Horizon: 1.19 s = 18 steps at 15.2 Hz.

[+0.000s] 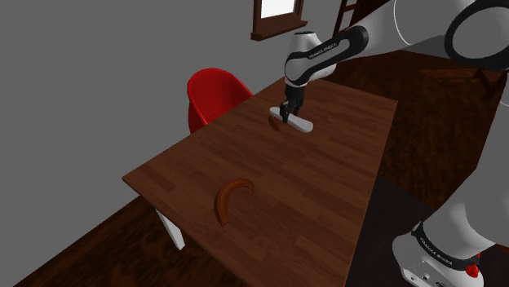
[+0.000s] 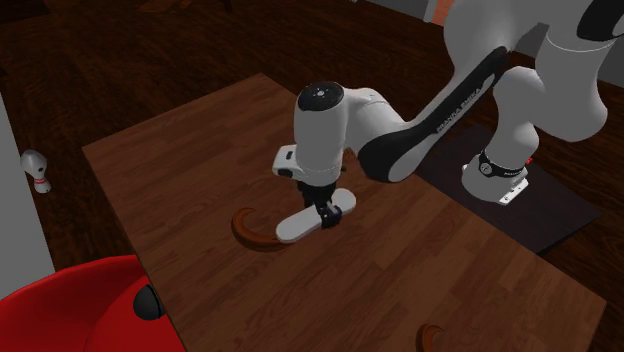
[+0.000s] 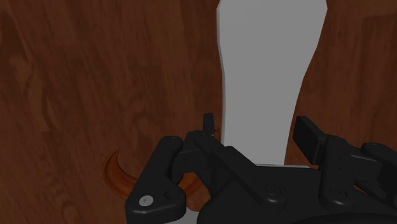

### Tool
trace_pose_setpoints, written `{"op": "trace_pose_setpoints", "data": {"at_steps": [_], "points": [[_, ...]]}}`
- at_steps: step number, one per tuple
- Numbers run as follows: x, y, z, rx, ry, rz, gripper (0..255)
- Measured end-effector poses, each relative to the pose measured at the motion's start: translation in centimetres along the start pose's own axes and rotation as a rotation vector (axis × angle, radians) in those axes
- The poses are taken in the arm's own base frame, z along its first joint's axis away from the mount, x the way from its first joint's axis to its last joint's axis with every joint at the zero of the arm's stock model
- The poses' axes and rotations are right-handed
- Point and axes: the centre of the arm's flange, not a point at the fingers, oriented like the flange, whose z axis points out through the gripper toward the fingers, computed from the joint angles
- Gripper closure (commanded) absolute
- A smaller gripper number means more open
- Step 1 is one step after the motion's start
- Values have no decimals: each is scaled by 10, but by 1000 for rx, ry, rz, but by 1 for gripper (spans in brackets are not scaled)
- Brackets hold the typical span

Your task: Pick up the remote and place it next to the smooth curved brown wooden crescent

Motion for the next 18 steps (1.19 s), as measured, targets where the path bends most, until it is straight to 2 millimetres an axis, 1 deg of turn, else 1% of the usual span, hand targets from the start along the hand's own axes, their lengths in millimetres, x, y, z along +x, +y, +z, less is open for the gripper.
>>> {"op": "trace_pose_setpoints", "data": {"at_steps": [1, 4, 5, 7, 8, 10, 11, 12, 14, 16, 18], "points": [[-1, -14, -2, 0, 0, 0, 255], [-4, -50, 1, 0, 0, 0, 255], [-6, -65, -3, 0, -1, 0, 255], [-4, -90, -1, 0, 0, 0, 255], [-5, -103, -4, 0, -1, 0, 255], [-7, -132, -1, 0, 0, 0, 255], [-7, -143, -3, 0, 0, 0, 255], [-7, -159, -2, 0, 0, 0, 255], [-8, -184, -2, 0, 0, 0, 255], [-5, -211, -4, 0, 0, 0, 255], [-8, -237, -8, 0, -1, 0, 255]]}}
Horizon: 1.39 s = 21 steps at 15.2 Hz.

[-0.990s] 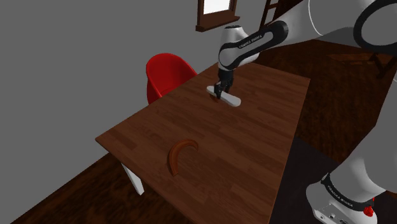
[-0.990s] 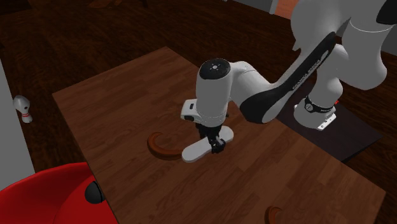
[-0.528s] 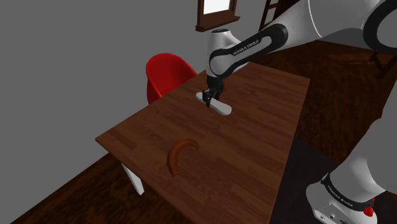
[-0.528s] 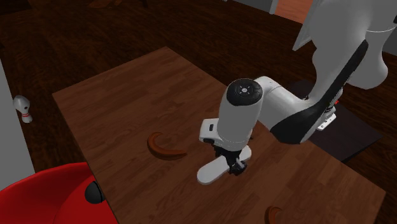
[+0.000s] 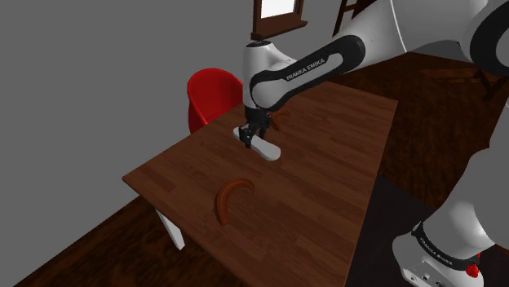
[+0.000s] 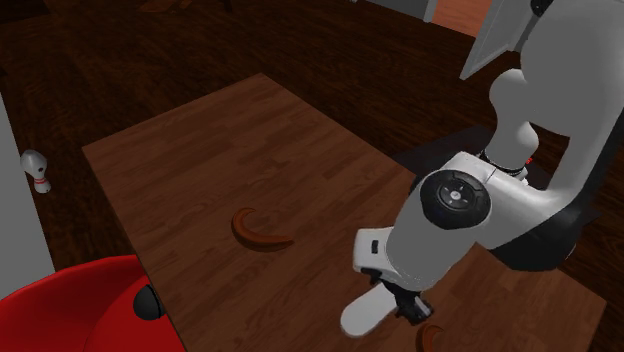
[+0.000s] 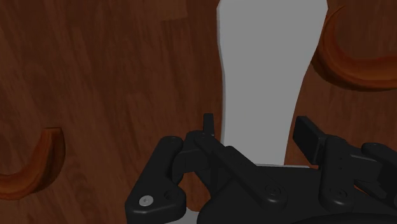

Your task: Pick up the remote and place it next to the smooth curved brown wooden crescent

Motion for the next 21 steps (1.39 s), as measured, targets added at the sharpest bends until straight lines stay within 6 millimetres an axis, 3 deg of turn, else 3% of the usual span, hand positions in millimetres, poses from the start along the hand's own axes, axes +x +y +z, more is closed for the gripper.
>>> {"op": "trace_pose_setpoints", "data": {"at_steps": [21], "points": [[-8, -277, -3, 0, 0, 0, 255]]}}
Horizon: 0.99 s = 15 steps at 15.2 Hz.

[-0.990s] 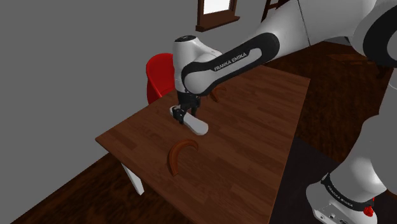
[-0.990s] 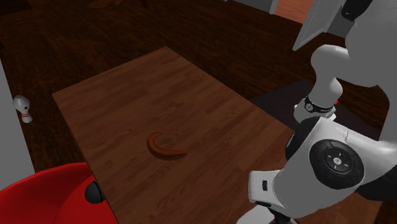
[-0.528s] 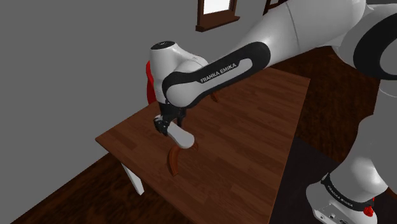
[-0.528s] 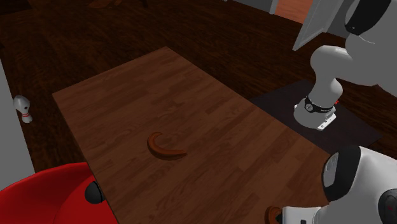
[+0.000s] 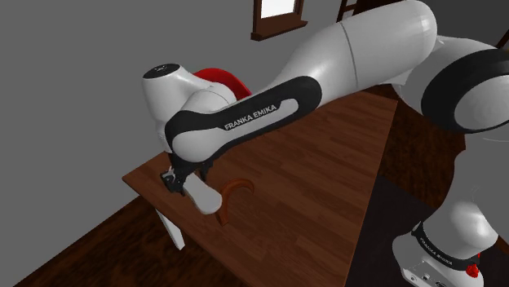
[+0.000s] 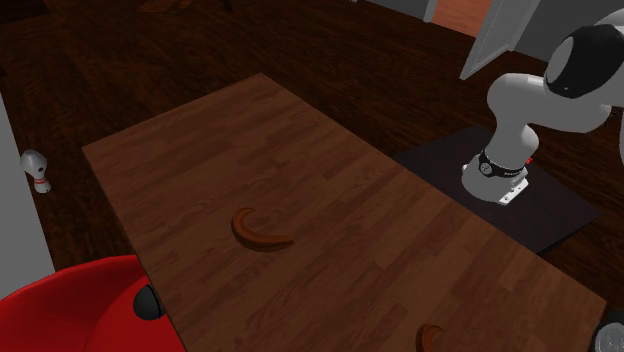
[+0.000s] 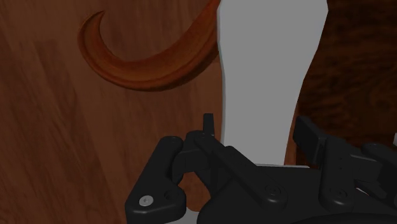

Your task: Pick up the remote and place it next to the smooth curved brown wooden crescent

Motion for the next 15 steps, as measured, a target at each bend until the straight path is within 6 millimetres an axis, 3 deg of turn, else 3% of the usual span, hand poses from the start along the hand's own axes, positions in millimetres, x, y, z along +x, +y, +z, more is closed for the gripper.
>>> {"op": "trace_pose_setpoints", "data": {"at_steps": [2, 4, 15], "points": [[-1, -28, -1, 0, 0, 0, 255], [-2, -39, 5, 0, 0, 0, 255], [-1, -45, 61, 0, 0, 1, 255]]}}
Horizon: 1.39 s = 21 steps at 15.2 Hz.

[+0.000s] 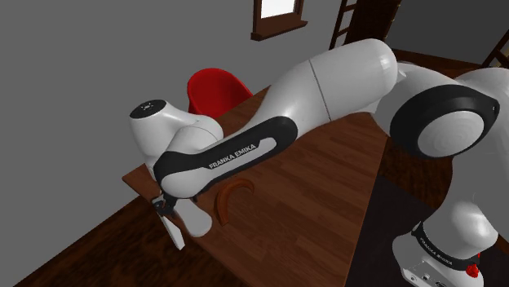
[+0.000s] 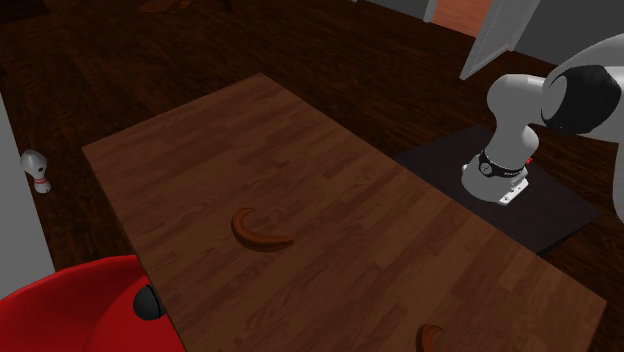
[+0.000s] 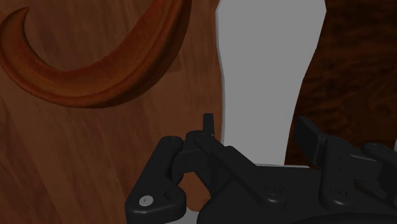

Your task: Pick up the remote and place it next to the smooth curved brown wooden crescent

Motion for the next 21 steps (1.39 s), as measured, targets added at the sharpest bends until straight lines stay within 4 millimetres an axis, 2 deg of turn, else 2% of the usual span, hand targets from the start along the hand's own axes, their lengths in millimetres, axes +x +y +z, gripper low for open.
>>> {"op": "trace_pose_setpoints", "data": {"at_steps": [6, 12, 13, 19, 21], "points": [[0, -1, 31, 0, 0, 0, 255], [0, -1, 34, 0, 0, 0, 255], [0, -1, 34, 0, 0, 0, 0], [0, -1, 33, 0, 1, 0, 0], [1, -1, 18, 1, 1, 0, 0]]}}
